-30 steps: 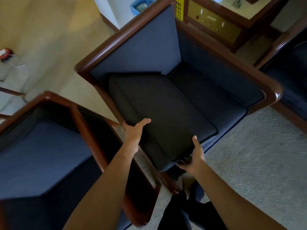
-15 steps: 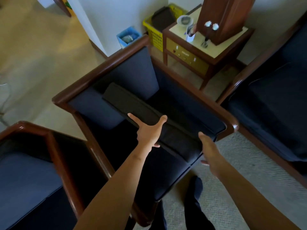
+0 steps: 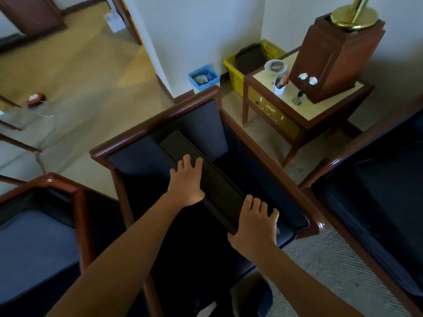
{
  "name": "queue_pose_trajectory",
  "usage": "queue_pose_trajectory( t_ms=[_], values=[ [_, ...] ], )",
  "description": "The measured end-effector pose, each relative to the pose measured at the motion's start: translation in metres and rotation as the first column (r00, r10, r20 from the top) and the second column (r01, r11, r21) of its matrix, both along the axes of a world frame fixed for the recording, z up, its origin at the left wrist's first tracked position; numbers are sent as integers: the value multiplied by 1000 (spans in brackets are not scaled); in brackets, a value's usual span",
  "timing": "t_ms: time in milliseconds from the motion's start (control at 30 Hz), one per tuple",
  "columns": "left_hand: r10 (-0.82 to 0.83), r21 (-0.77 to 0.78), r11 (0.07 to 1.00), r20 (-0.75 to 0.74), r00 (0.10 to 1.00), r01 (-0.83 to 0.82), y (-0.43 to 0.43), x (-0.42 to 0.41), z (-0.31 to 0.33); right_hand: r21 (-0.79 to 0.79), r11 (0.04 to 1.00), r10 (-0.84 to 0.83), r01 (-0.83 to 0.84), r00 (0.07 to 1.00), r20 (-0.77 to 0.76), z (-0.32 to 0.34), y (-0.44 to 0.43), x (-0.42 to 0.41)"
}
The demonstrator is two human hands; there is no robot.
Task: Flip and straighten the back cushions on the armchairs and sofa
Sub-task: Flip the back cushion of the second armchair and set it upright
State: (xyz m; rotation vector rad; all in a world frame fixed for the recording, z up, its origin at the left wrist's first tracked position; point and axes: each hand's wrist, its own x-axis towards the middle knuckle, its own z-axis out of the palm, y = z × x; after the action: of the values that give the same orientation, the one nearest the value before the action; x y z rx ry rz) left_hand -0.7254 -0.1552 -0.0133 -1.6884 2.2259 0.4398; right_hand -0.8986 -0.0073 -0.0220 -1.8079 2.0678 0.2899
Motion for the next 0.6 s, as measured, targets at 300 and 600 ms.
queue_pose_trajectory(
  t_ms=[300,600],
  values=[
    [-583,122,812,215,784,570,-66,22,-24,68,996,51,-55,997,57,-7,-28,20],
    [-517,-5,855,77,853,519,-43,36,-5,-77,948,315,-309,945,84,-6,-62,-50]
  ],
)
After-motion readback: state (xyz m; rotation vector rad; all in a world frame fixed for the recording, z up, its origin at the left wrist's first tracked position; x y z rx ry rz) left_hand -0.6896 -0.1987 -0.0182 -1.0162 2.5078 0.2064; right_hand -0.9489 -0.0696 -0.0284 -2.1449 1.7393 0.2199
